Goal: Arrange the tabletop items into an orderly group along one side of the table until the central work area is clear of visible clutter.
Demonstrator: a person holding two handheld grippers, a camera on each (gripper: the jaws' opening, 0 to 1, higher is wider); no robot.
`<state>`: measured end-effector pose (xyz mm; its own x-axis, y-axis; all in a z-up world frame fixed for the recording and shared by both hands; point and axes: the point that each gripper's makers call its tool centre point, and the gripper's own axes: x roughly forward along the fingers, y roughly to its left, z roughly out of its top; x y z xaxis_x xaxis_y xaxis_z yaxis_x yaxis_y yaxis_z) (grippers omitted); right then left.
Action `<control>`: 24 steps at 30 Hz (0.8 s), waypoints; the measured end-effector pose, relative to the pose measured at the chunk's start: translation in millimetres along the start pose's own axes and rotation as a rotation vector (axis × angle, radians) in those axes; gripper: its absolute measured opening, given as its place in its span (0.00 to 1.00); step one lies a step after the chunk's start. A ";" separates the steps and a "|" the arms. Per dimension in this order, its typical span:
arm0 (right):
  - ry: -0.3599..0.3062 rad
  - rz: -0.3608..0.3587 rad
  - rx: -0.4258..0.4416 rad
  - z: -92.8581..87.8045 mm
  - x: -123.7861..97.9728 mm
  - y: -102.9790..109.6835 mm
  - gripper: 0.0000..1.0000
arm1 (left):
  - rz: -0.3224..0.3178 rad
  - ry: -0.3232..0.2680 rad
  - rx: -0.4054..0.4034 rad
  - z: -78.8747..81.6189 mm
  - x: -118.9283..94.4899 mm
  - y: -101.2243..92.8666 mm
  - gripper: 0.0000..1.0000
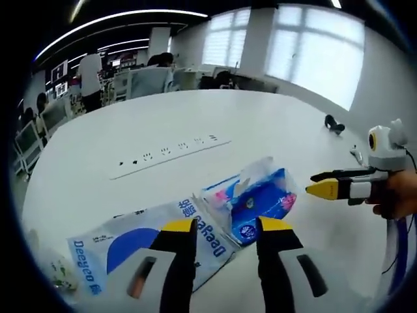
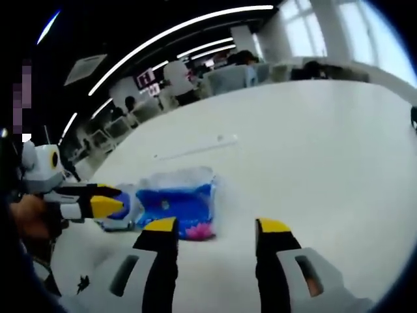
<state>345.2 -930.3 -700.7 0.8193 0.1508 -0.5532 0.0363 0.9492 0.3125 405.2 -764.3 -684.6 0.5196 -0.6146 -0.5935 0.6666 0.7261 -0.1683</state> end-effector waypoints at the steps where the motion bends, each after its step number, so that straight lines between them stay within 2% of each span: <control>1: 0.000 0.001 0.001 -0.6 -1.2 0.4 0.45 | 0.000 -0.001 -0.001 -0.4 -1.6 0.9 0.37; 17: 0.013 0.054 -0.083 -10.3 -19.7 32.4 0.58 | -0.020 -0.020 0.001 -17.0 -29.8 -3.9 0.51; 22: 0.022 0.062 -0.109 -19.2 -26.9 39.8 0.65 | -0.036 -0.053 -0.017 -18.7 -41.4 -5.7 0.55; 24: 0.047 0.069 -0.142 -27.5 -31.2 44.3 0.66 | -0.035 -0.056 -0.007 -21.1 -45.9 -5.8 0.58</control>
<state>305.5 -885.4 -690.8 0.7890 0.2269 -0.5709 -0.1036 0.9651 0.2404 366.1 -733.8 -673.0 0.5252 -0.6558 -0.5423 0.6813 0.7058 -0.1938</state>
